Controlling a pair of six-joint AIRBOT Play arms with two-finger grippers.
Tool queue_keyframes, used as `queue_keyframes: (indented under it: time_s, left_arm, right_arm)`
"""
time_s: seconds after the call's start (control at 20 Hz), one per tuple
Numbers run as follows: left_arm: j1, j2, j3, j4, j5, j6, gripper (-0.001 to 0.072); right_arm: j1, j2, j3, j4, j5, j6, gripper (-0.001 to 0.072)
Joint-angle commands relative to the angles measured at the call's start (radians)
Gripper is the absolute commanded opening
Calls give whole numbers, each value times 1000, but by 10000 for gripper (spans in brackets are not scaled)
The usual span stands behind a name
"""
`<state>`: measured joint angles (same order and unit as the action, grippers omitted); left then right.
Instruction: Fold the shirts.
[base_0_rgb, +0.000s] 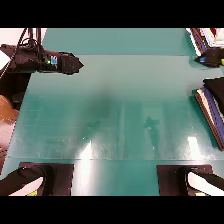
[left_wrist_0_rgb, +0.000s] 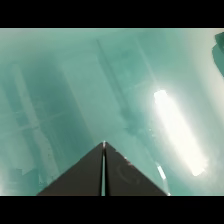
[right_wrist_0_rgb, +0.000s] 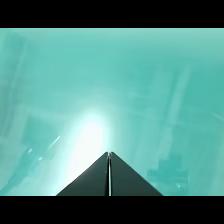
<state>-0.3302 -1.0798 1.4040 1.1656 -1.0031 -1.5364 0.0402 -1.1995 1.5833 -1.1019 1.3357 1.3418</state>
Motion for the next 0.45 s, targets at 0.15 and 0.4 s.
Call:
queue_keyframes:
  time_s: [0.15, 0.4]
  left_arm:
    - [0, 0, 0, 0, 0, 0, 28]
    - [0, 0, 0, 0, 0, 0, 28]
  right_arm:
    - [99, -66, 37, 3, 2, 0, 14]
    - [99, -64, 37, 3, 1, 0, 14]
